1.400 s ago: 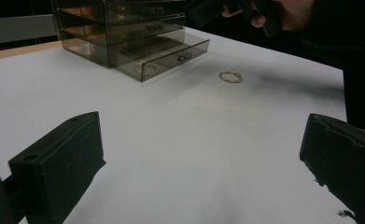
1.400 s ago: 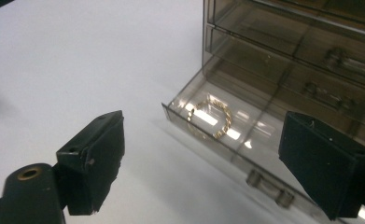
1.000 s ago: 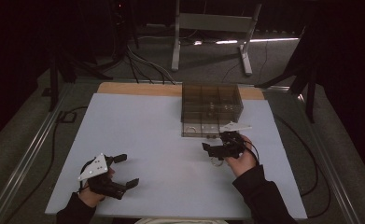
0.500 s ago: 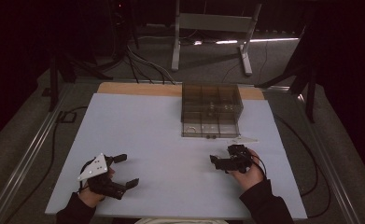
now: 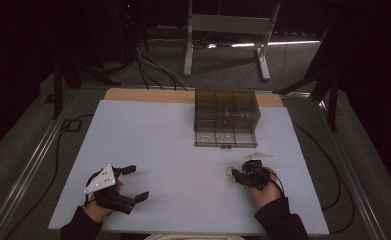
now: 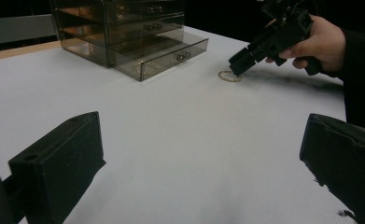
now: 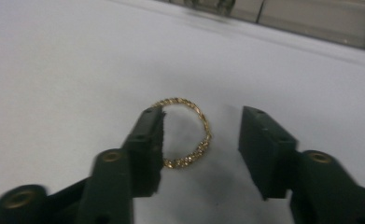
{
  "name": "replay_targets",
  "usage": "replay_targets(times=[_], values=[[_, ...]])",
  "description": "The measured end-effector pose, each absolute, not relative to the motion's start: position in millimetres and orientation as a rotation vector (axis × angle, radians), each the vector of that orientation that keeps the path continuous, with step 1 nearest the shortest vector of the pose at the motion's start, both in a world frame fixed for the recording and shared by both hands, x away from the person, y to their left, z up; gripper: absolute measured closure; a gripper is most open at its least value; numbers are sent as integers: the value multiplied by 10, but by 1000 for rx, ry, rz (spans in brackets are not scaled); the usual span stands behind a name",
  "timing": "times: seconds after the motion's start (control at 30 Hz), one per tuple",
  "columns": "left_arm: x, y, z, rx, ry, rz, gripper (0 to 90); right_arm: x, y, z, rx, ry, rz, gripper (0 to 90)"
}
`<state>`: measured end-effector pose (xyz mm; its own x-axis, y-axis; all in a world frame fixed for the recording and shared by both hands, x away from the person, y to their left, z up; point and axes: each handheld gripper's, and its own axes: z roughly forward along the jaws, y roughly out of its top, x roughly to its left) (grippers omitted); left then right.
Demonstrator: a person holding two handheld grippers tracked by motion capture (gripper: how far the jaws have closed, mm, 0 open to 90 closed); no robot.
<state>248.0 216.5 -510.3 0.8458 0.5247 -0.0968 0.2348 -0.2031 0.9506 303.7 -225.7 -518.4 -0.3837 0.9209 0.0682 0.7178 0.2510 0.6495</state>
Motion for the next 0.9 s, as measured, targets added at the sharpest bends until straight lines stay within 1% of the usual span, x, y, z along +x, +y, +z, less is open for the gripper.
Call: replay_targets(times=[0.07, 0.2, 0.43, 0.9], values=[[2481, 2166, -5103, 1786, 580, 291, 5, 3036, -2240, -5207, 1507, 2208, 846, 623], [2477, 2166, -5103, 1789, 578, 292, 5, 3025, -2215, -5195, 1485, 2209, 798, 736], [2478, 2165, -5104, 1793, 580, 293, 6, 3033, -2226, -5193, 1473, 2216, 784, 858], [2474, 2163, -5101, 1792, 570, 289, 5, 3045, -2219, -5125, 1416, 2262, 813, 870]])
